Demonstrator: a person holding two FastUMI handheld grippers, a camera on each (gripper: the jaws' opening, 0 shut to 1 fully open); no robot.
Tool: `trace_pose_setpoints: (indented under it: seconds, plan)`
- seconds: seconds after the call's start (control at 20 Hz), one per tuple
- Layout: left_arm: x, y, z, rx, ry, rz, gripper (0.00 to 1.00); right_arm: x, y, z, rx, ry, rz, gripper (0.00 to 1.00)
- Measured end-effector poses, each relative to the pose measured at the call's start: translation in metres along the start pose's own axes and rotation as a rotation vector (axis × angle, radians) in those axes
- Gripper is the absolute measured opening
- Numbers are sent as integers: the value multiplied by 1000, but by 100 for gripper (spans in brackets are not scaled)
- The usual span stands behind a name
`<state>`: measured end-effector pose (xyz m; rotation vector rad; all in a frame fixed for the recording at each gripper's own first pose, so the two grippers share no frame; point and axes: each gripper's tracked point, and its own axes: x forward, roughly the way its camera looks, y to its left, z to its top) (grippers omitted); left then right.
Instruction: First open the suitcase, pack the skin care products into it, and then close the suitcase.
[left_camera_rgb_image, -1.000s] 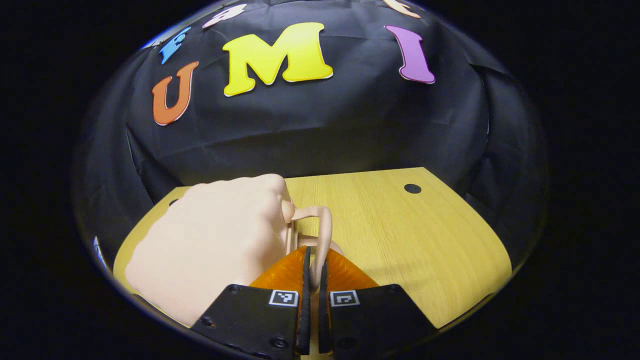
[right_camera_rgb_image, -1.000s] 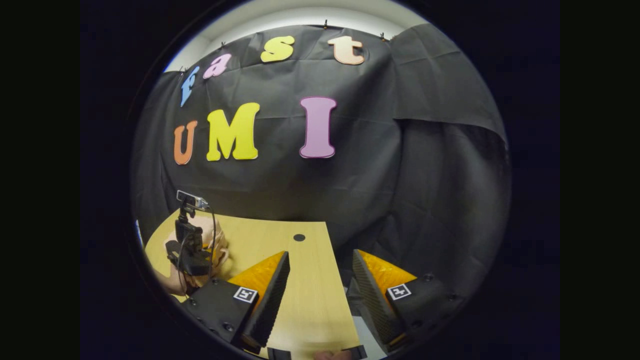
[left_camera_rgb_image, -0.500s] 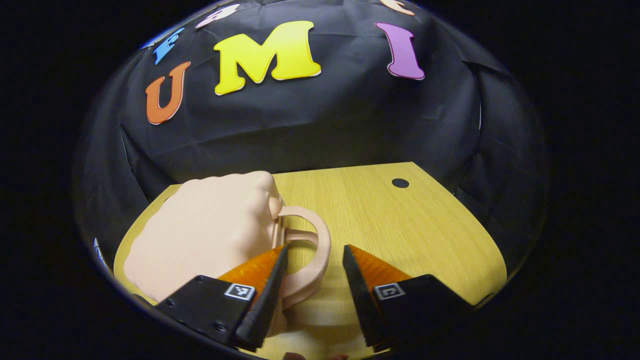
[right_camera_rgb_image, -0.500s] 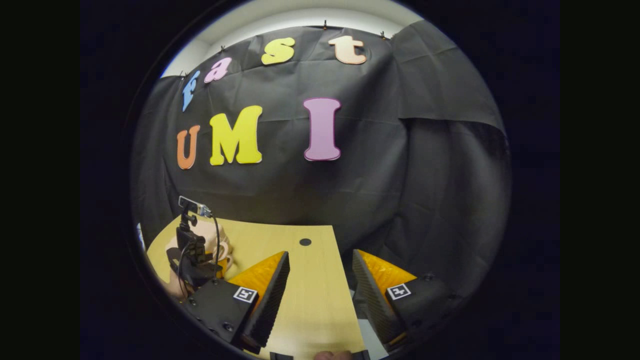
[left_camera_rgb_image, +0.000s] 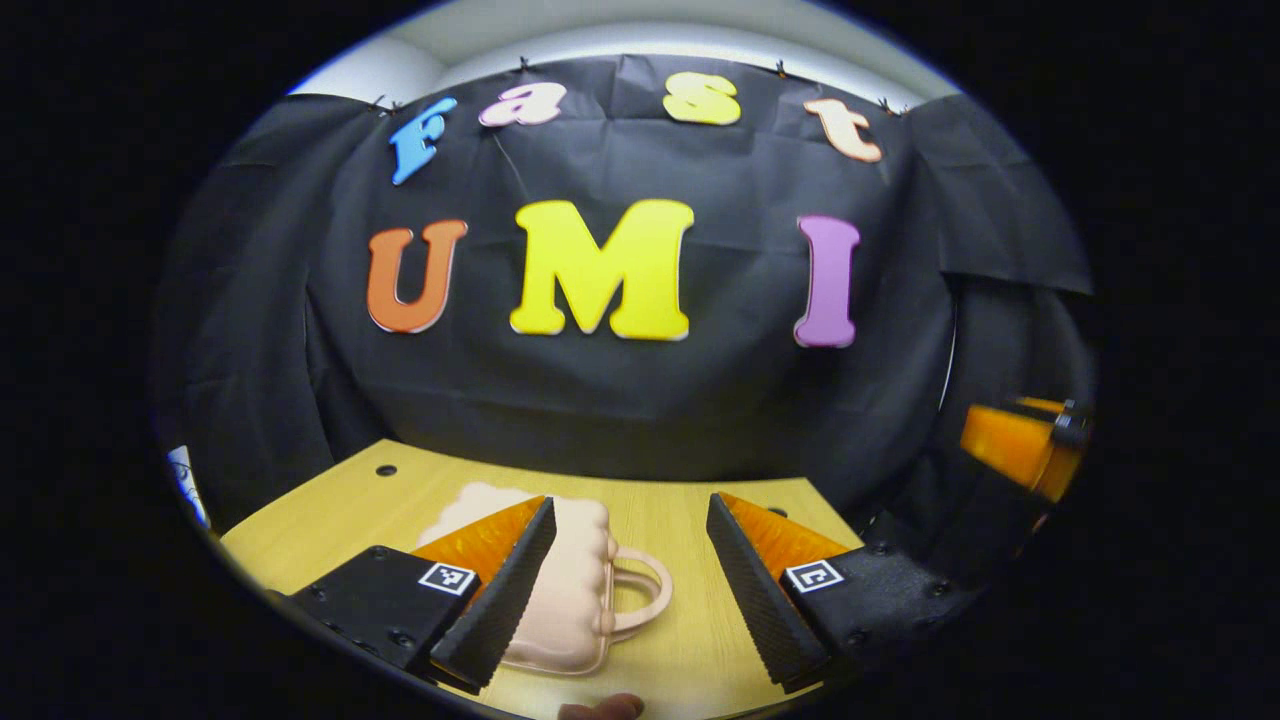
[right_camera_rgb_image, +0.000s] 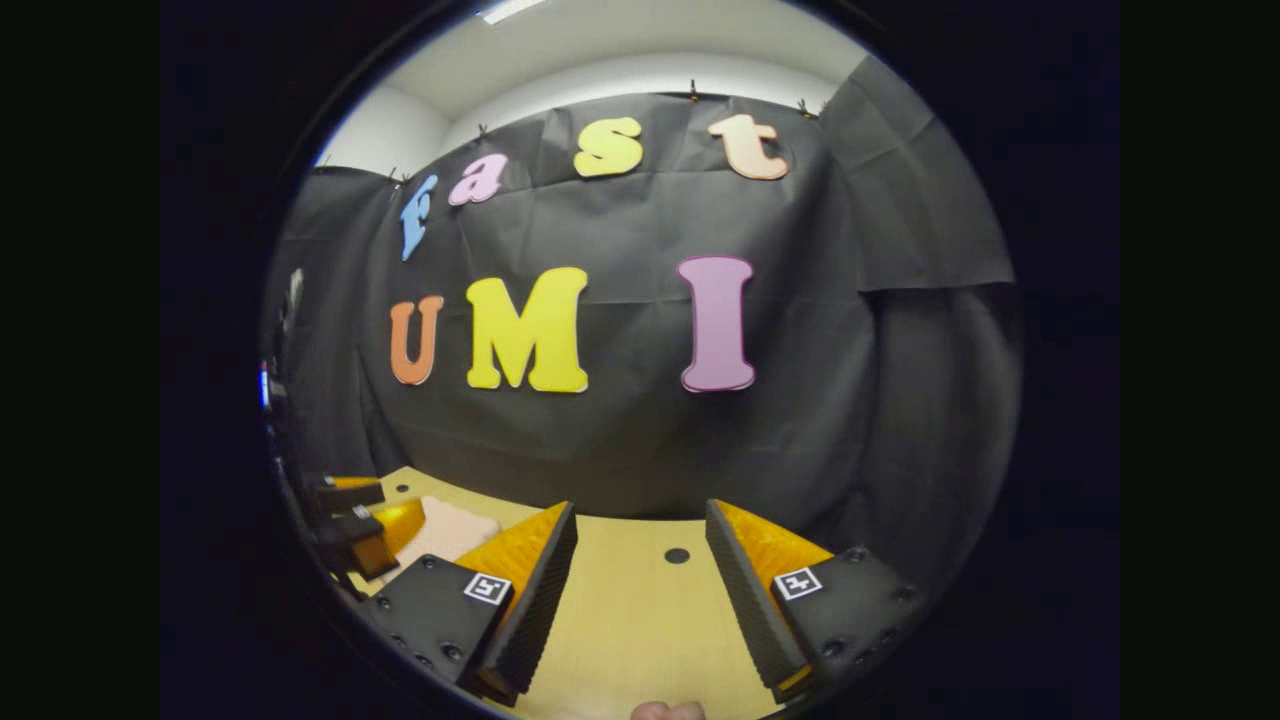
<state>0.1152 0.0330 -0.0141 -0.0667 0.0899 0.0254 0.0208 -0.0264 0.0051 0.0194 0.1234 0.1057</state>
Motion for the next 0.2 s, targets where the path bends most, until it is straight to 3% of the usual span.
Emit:
trace_pose_setpoints:
  seconds: [0.2]
  plan:
    - [-17,20,56,6,-100,28,96,7,25,23,23,-64,17,77]
